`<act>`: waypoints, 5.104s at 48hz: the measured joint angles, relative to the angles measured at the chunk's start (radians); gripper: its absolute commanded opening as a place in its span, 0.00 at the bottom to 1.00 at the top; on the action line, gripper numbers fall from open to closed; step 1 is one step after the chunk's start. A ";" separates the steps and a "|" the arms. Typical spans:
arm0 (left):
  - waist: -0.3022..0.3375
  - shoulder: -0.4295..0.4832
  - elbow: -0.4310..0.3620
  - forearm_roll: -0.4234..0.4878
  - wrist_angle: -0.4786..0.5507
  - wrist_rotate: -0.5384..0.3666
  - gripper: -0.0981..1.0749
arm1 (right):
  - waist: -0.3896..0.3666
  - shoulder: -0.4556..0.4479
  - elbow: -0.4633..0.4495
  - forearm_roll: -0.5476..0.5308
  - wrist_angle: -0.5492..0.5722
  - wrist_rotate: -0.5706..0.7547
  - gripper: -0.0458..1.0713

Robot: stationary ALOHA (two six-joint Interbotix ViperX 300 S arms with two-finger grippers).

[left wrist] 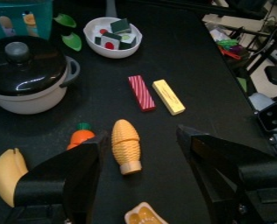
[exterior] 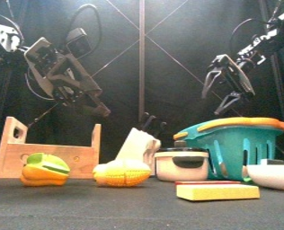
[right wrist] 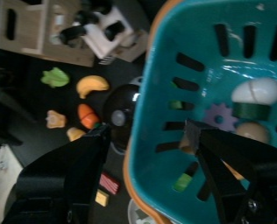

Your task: Grab yellow nut

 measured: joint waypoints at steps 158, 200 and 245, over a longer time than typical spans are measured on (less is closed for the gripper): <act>0.029 0.058 0.043 -0.021 0.000 0.025 0.90 | 0.192 0.459 0.017 -0.561 0.261 0.275 0.91; 0.031 0.058 0.049 -0.021 -0.002 0.026 0.90 | 0.189 0.468 0.064 -0.646 0.173 0.331 0.81; 0.034 0.060 0.049 -0.021 0.000 0.026 0.90 | 0.213 0.394 0.043 -0.629 0.204 0.334 0.58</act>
